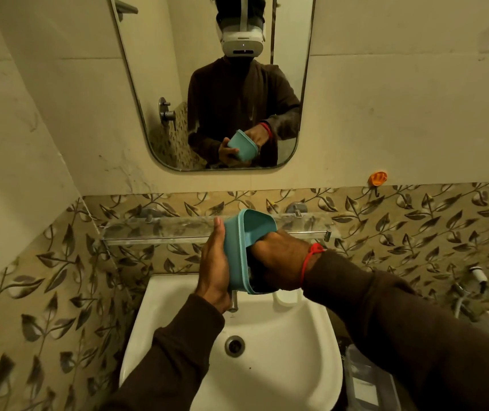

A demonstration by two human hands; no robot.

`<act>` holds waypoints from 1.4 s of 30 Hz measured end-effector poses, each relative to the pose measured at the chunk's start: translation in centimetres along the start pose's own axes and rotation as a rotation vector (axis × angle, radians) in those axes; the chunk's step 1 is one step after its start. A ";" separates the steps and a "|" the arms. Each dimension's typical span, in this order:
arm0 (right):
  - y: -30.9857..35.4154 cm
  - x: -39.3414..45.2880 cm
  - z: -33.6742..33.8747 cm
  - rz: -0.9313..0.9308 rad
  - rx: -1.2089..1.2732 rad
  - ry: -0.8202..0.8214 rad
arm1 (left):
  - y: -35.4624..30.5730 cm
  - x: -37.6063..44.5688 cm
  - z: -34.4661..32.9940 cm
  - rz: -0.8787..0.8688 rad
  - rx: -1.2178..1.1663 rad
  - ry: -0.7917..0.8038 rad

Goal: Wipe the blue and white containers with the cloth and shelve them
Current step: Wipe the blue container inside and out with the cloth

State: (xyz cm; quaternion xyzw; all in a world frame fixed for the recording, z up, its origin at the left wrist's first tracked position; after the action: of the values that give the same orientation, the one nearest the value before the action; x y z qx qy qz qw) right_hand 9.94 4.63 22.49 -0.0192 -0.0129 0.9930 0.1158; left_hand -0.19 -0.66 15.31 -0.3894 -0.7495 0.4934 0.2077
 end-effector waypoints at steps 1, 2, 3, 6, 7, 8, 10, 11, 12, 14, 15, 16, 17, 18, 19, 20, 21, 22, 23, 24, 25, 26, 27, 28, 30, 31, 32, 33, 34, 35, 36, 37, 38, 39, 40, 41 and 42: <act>0.0 0.0 0.0 -0.015 0.074 0.029 | 0.2 0.0 0.1 0.007 -0.006 0.010; 0.1 0.1 0.1 -0.023 0.161 0.045 | 0.4 -0.1 0.2 0.019 -0.031 0.023; 0.0 0.1 0.2 -0.028 0.264 0.051 | 0.6 -0.2 0.2 0.033 -0.074 0.039; -0.6 -0.1 1.1 -0.007 0.565 0.028 | 1.0 -0.2 0.2 0.055 -0.181 0.098; -1.0 -0.1 1.5 0.002 0.661 0.019 | 1.1 -0.2 0.2 0.056 -0.204 0.109; -1.5 -0.1 1.8 0.011 0.755 0.014 | 1.1 0.0 0.3 0.054 -0.223 0.120; -2.5 -0.2 2.1 0.009 0.954 -0.011 | 1.1 0.3 0.3 0.054 -0.257 0.129; -3.0 -0.3 2.2 0.004 1.088 -0.051 | 1.2 0.4 0.3 0.058 -0.276 0.118; -3.3 -0.4 2.3 0.000 1.263 -0.116 | 1.3 0.4 0.4 0.065 -0.302 0.096; -4.2 -0.6 2.6 -0.017 1.686 -0.264 | 1.5 0.3 0.7 0.091 -0.395 0.062; -4.7 -0.7 2.7 -0.017 1.865 -0.320 | 1.6 0.2 0.9 0.103 -0.446 0.056; -5.2 -0.9 2.9 -0.009 1.986 -0.377 | 1.7 0.2 1.1 0.114 -0.489 0.064; -5.6 -1.1 3.2 -0.003 2.055 -0.436 | 1.8 0.2 1.2 0.122 -0.518 0.081; -5.8 -1.2 3.5 -0.001 2.079 -0.492 | 1.9 0.1 1.3 0.126 -0.535 0.098; -5.9 -1.3 3.9 -0.015 2.069 -0.549 | 1.9 0.1 1.3 0.130 -0.542 0.109; -5.9 -1.4 4.2 -0.047 2.021 -0.604 | 1.9 0.1 1.2 0.136 -0.550 0.117; -5.6 -1.5 4.5 -0.089 1.913 -0.656 | 1.9 0.1 1.0 0.140 -0.563 0.128; -5.1 -1.8 4.9 -0.145 1.729 -0.694 | 1.9 0.1 0.7 0.143 -0.576 0.136; -4.5 -2.1 5.1 -0.202 1.475 -0.708 | 2.0 0.1 0.5 0.147 -0.578 0.140; -3.6 -2.3 5.1 -0.237 1.175 -0.692 | 2.1 0.1 0.1 0.150 -0.567 0.142; -2.6 -2.3 4.9 -0.237 0.880 -0.641 | 2.3 0.1 -0.2 0.156 -0.551 0.143; -1.5 -2.0 4.5 -0.221 0.634 -0.553 | 2.5 0.0 -0.5 0.162 -0.533 0.140; -0.4 -1.6 3.9 -0.201 0.463 -0.450 | 2.8 -0.1 -0.7 0.166 -0.510 0.132; 0.4 -1.2 3.2 -0.187 0.371 -0.348 | 3.1 -0.1 -0.9 0.171 -0.478 0.121; 1.4 -0.5 2.0 -0.190 0.329 -0.197 | 3.7 -0.1 -0.9 0.182 -0.409 0.096; 1.5 -0.3 1.7 -0.189 0.339 -0.157 | 3.8 -0.1 -0.8 0.184 -0.385 0.087; 1.6 -0.2 1.4 -0.181 0.358 -0.136 | 3.8 0.0 -0.6 0.183 -0.368 0.084; 1.5 -0.1 1.3 -0.167 0.382 -0.132 | 3.6 0.1 -0.4 0.182 -0.363 0.085; 1.5 -0.1 1.2 -0.152 0.402 -0.138 | 3.5 0.2 -0.3 0.186 -0.364 0.086; 1.5 -0.1 1.1 -0.140 0.417 -0.151 | 3.4 0.3 -0.2 0.190 -0.371 0.092; 1.5 0.0 1.1 -0.130 0.423 -0.164 | 3.3 0.4 -0.1 0.191 -0.382 0.101; 1.5 0.0 1.0 -0.115 0.420 -0.181 | 3.1 0.5 0.0 0.185 -0.399 0.114; 1.6 0.0 0.9 -0.094 0.408 -0.192 | 3.0 0.6 0.1 0.173 -0.418 0.129; 1.7 -0.1 0.8 -0.066 0.393 -0.196 | 2.9 0.7 0.2 0.158 -0.433 0.146; 1.6 -0.2 0.8 -0.045 0.388 -0.188 | 2.8 0.7 0.4 0.149 -0.442 0.160; 1.5 -0.3 0.8 -0.034 0.398 -0.174 | 2.8 0.6 0.5 0.154 -0.447 0.171; 1.3 -0.3 1.1 -0.026 0.414 -0.156 | 2.8 0.5 0.6 0.168 -0.452 0.179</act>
State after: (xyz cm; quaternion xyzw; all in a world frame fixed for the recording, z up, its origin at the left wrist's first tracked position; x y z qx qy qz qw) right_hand 9.90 3.26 23.53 0.0822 0.1818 0.9714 0.1287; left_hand 0.17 -0.02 12.46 -0.5289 -0.7844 0.2924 0.1395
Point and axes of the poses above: each hand's wrist, its own x-axis towards the middle knuckle, its own z-axis out of the back of the hand, y = z × x, the point moved 3 cm from there along x, towards the middle knuckle, and after that the axes turned 2 degrees about -y, right-handed, at the moved point
